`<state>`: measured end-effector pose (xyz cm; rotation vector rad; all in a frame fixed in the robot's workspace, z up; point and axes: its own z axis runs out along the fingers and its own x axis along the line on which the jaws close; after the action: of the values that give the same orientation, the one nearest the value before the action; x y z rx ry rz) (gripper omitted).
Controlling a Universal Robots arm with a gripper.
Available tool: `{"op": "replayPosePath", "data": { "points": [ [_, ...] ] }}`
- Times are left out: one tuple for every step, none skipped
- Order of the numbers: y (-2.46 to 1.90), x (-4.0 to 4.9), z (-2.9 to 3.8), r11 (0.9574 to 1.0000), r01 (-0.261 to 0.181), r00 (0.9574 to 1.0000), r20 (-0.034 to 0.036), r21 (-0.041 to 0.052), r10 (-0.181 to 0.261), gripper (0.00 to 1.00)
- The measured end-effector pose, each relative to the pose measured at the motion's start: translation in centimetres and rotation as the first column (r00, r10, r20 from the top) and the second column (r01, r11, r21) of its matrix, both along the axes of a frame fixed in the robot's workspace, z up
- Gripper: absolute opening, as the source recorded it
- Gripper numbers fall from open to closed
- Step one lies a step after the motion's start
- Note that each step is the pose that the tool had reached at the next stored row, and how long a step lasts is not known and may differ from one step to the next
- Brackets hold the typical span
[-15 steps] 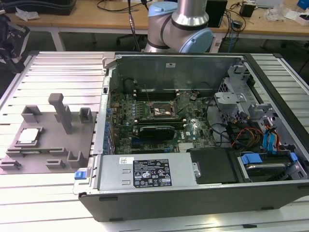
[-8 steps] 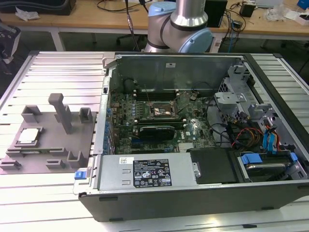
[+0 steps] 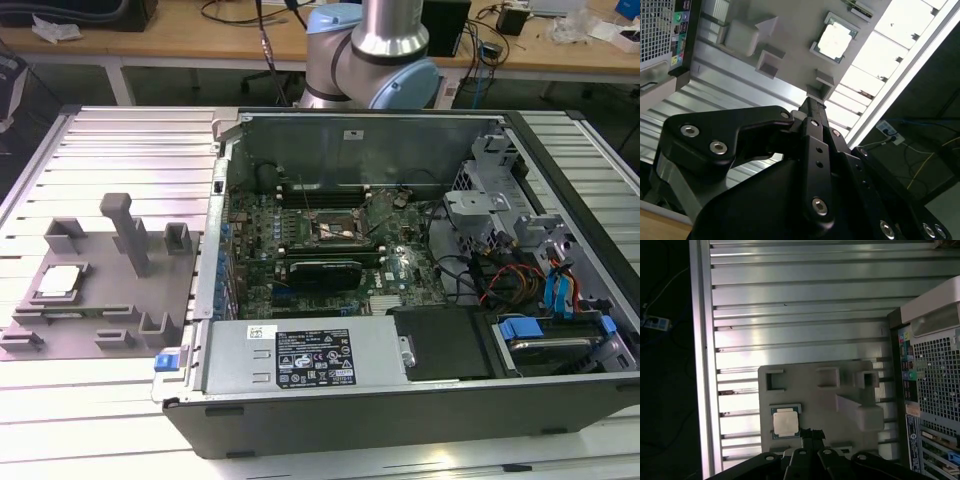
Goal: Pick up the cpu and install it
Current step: 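Reach for the cpu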
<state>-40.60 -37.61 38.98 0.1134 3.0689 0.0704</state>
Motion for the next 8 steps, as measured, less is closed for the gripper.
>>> {"op": "replayPosePath", "data": {
  "points": [
    [0.0, -0.17, -0.01, 1.0, 0.0, 1.0, 0.0, 0.0001, 0.0, 0.11],
    [0.0, -0.34, -0.01, 1.0, 0.0, 1.0, 0.0, 0.0, 0.0, 0.11],
    [0.0, -0.48, -0.02, 1.0, 0.0, 1.0, 0.0, 0.0, 0.0, 0.11],
    [0.0, -0.59, -0.03, 1.0, 0.0, 1.0, 0.0, 0.0, 0.0, 0.11],
    [0.0, -0.74, -0.06, 1.0, 0.0, 1.0, 0.0002, 0.0001, 0.0, 0.11],
    [0.0, -0.86, -0.1, 1.0, 0.0, 1.0, 0.0001, 0.0, 0.0, 0.11],
    [0.0, -0.97, -0.15, 1.0, 0.0, 1.0, 0.0001, 0.0001, 0.0, 0.11],
    [0.0, -1.13, -0.26, 1.0, 0.0, 1.0, 0.0, 0.0001, 0.0, 0.11]
  ]
}}
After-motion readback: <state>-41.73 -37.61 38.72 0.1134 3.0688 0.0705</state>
